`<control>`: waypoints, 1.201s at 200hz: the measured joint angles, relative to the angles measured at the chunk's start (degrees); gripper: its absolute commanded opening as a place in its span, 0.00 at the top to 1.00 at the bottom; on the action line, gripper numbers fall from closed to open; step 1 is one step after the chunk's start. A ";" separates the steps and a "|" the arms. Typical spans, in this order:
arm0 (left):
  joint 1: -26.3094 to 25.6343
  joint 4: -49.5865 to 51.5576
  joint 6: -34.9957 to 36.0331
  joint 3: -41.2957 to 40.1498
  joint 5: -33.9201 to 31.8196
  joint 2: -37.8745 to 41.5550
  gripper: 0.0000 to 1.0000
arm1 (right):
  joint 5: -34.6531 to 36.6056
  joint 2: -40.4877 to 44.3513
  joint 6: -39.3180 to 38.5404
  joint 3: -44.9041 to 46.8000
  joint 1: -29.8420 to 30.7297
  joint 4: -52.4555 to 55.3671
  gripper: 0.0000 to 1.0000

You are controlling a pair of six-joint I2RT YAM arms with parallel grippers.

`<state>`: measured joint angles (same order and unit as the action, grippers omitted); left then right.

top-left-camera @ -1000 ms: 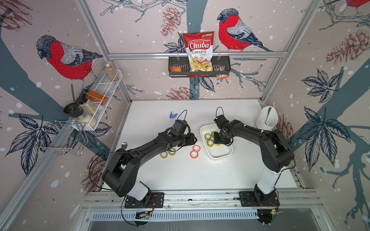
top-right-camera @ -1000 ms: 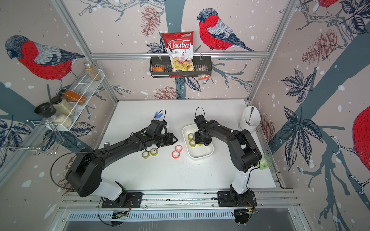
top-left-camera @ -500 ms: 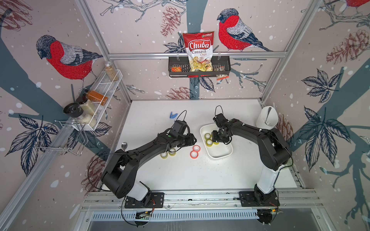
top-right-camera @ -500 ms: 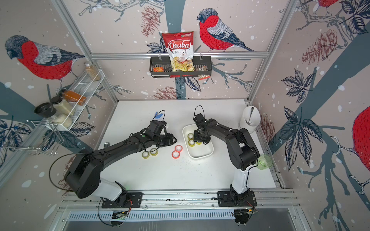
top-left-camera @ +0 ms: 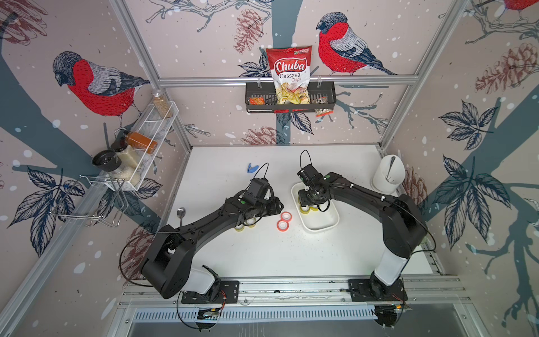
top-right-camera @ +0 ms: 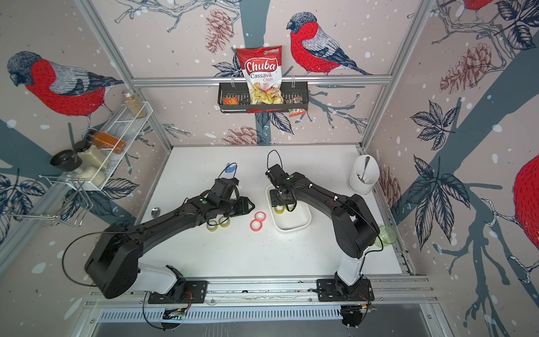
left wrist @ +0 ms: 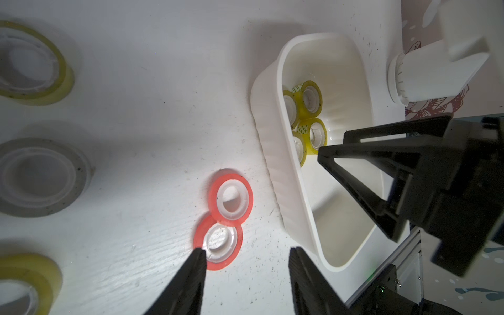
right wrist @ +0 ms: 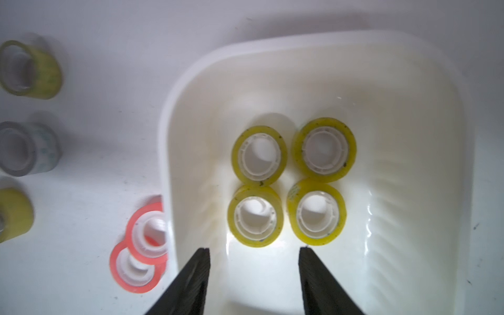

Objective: Put the transparent tape into the storage box
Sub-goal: Place the tape in the storage box, then pick up the tape from the center of the board.

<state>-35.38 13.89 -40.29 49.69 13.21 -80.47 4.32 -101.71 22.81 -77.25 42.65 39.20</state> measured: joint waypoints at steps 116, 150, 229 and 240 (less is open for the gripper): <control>11.80 5.33 -1.60 -12.52 -1.99 16.35 0.45 | -6.32 -14.45 -4.87 -23.67 10.43 2.32 0.48; 15.04 7.63 -0.96 -13.79 -2.62 19.28 0.45 | -7.87 -21.24 -2.91 -31.82 11.15 4.35 0.42; 18.73 9.49 0.46 -15.52 -1.38 22.43 0.44 | -7.34 -36.30 2.84 -48.52 11.06 9.27 0.34; 18.80 9.46 0.81 -15.56 -1.25 22.43 0.44 | -6.82 -38.07 2.99 -50.21 11.08 9.29 0.33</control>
<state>-16.58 23.35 -39.48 34.13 11.97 -58.04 -2.50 -139.79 25.80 -127.46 53.74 48.49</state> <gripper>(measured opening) 0.556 0.658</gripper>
